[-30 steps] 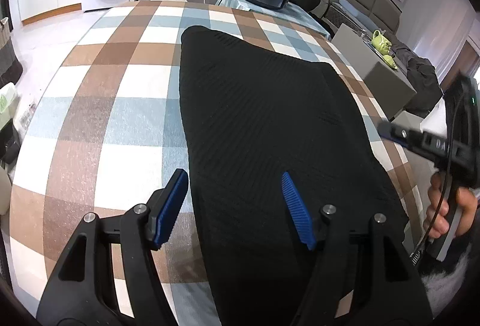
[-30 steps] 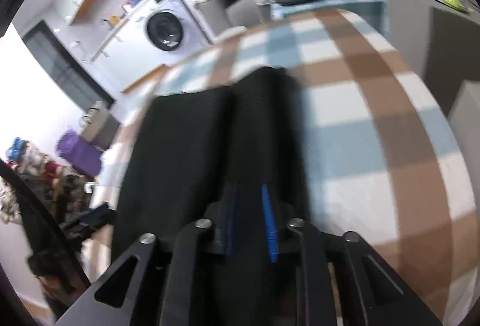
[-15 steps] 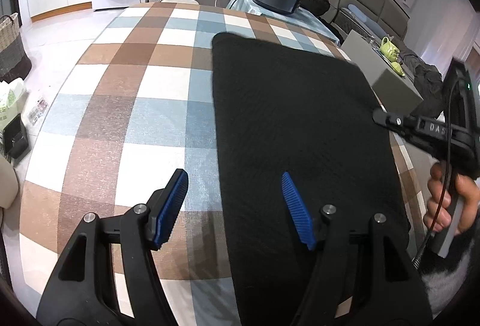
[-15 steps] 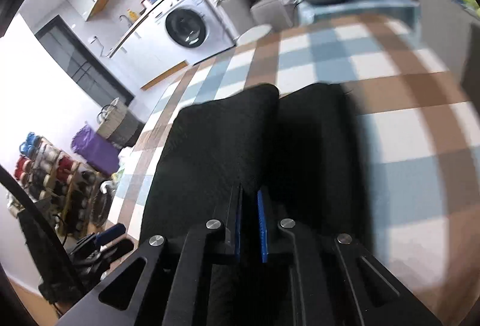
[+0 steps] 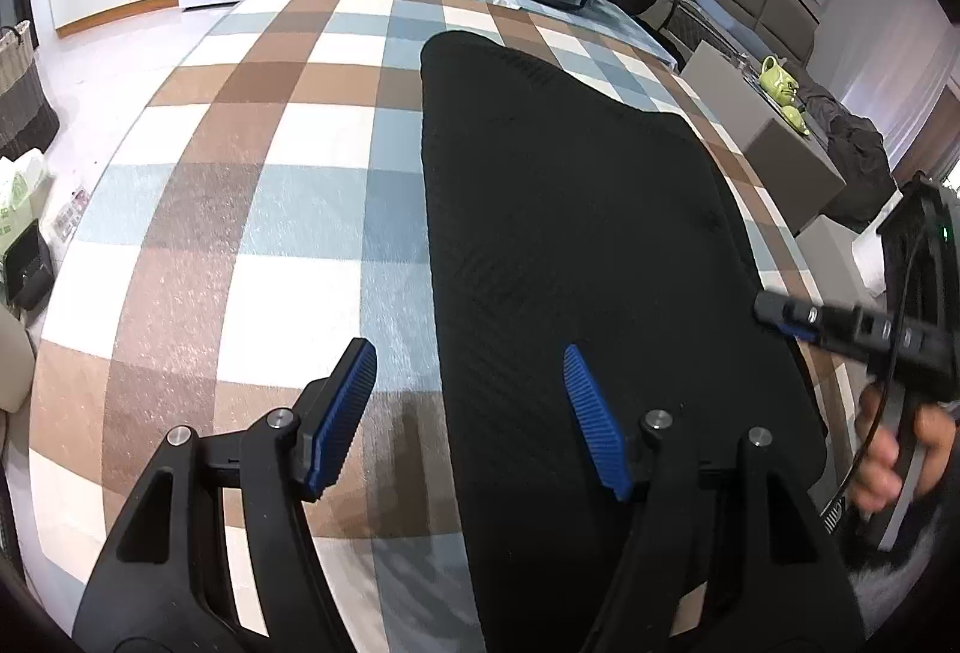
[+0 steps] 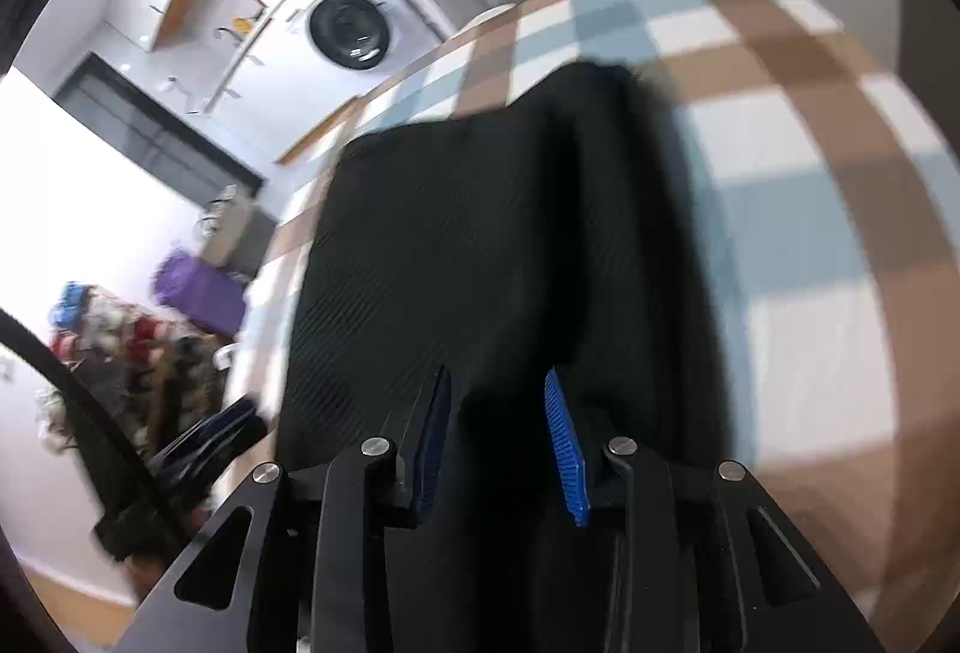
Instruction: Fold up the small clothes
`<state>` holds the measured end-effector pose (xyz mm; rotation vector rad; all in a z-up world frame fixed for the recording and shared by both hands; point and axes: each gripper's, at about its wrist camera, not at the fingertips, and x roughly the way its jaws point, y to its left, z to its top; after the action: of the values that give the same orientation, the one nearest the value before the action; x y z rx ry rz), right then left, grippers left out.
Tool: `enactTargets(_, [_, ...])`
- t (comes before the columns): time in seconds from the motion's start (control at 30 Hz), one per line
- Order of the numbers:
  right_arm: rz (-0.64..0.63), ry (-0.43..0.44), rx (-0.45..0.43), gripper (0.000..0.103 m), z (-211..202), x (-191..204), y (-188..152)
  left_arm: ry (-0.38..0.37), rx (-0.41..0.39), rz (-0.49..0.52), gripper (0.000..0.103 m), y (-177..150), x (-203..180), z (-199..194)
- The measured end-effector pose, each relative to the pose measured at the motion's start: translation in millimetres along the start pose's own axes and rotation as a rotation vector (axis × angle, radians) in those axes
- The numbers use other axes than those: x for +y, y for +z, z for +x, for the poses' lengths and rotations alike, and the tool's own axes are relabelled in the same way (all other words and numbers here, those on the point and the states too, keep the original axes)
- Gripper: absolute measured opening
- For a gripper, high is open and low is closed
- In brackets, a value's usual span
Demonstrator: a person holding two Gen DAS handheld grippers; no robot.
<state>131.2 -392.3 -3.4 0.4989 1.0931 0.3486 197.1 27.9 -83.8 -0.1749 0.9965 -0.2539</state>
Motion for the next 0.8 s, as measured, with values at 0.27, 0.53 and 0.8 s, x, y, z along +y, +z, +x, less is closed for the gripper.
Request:
enactTargets(0.27, [-0.103, -0.068, -0.123, 0.006, -29, 23, -14, 0.003, -0.004, 0.035, 0.063, -6, -7, -8])
enactTargets(0.53, [-0.019, -0.018, -0.062, 0.021, -23, -2, -28, -0.04, 0.026, 0.039, 0.063, -29, -12, -18])
enactTargets(0.8, [-0.13, 0.041, -0.048, 0.027, -48, 5, -86, -0.069, 0.059, 0.087, 0.063, -64, -26, -28])
